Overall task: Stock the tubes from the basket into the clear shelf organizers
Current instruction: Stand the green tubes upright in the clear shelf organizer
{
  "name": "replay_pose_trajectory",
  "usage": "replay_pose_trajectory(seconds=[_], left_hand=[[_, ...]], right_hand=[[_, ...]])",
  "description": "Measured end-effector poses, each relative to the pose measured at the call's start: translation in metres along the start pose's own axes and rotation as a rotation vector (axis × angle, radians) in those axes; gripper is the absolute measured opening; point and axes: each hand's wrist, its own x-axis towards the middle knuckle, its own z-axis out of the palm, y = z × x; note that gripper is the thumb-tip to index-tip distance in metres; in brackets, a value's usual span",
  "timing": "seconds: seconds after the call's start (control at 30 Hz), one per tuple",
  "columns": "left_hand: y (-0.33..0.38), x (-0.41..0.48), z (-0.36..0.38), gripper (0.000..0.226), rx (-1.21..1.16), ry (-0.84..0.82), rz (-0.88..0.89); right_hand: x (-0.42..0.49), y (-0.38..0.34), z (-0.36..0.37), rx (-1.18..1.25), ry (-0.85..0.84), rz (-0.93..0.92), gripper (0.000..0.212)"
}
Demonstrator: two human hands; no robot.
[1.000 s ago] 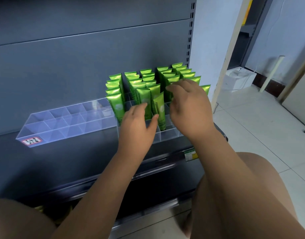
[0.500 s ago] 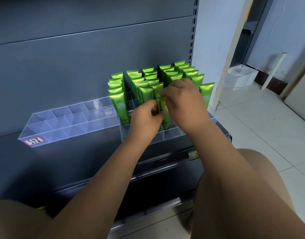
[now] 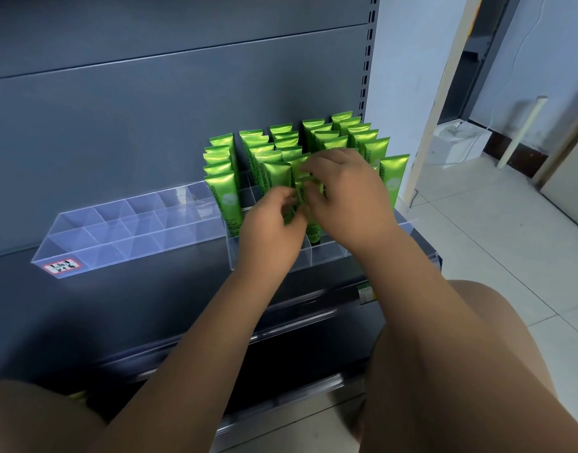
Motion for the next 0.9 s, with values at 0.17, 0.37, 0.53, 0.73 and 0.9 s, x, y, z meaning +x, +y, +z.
replay_pose_trajectory(seconds=[0.17, 0.37, 0.53, 0.73, 0.9], left_hand=[[0.008, -0.032, -0.037, 0.045, 0.495, 0.107, 0.114], [-0.005, -0.067, -0.097, 0.068, 0.771, 0.126, -0.019], [-0.013, -0.110, -0.169, 0.069, 0.895, 0.272, -0.114], [-0.020, -0.181, -0.256, 0.071, 1.055, 0.440, -0.311], [-0.033, -0.260, -0.329, 0.071, 1.128, 0.577, -0.501]], right_hand=[[-0.013, -0.021, -0.005, -0.014, -0.039, -0.025, 0.045], [-0.038, -0.074, -0.004, 0.019, -0.087, -0.026, 0.052], [-0.051, -0.133, 0.006, 0.133, -0.234, -0.041, 0.061], [-0.065, -0.250, 0.017, 0.296, -0.349, -0.238, 0.059], [-0.094, -0.365, 0.033, 0.472, -0.395, -0.473, 0.059]])
